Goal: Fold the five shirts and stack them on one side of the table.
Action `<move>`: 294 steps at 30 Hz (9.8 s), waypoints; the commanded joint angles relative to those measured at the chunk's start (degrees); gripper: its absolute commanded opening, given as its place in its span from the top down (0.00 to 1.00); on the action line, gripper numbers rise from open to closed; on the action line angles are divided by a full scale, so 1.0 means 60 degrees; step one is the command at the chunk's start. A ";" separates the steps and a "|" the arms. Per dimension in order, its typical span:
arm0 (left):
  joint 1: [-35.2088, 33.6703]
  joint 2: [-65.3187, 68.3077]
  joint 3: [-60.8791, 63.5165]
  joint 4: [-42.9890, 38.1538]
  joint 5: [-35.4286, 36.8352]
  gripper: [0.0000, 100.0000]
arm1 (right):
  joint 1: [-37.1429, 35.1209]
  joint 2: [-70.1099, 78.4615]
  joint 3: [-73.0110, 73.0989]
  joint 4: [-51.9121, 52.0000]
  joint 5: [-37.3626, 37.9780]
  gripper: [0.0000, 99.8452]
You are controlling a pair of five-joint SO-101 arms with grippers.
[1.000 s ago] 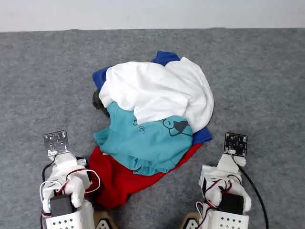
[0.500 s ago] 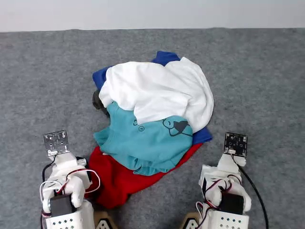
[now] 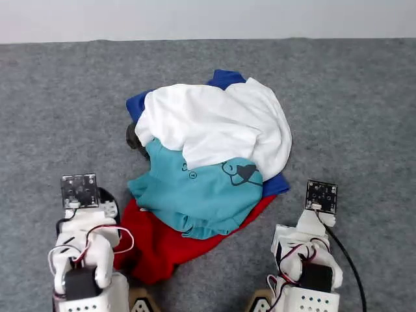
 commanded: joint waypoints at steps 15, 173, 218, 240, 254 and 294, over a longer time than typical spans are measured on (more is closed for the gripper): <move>0.1788 1.1165 -1.2037 0.5011 -0.0059 0.93 | -0.0051 -0.0066 0.0147 0.0037 0.0117 0.99; 0.0161 1.3509 -0.9297 0.1729 -0.5099 1.00 | -0.0051 -0.0066 0.0147 0.0037 0.0117 0.99; -0.1788 1.0784 -1.2593 0.1773 -0.4659 0.73 | -0.0051 -0.0066 0.0147 0.0037 0.0117 0.99; 0.4103 1.1033 -0.6762 -0.1802 -0.3414 0.73 | -0.0051 -0.0066 0.0147 0.0037 0.0117 0.99; 0.3326 1.7055 -0.8799 -0.2799 -0.3136 0.73 | -0.0051 -0.0066 0.0147 0.0037 0.0117 0.99; -0.6330 1.4681 -1.6330 -0.1802 -0.0630 1.00 | -0.0051 -0.0066 0.0147 0.0037 0.0117 0.99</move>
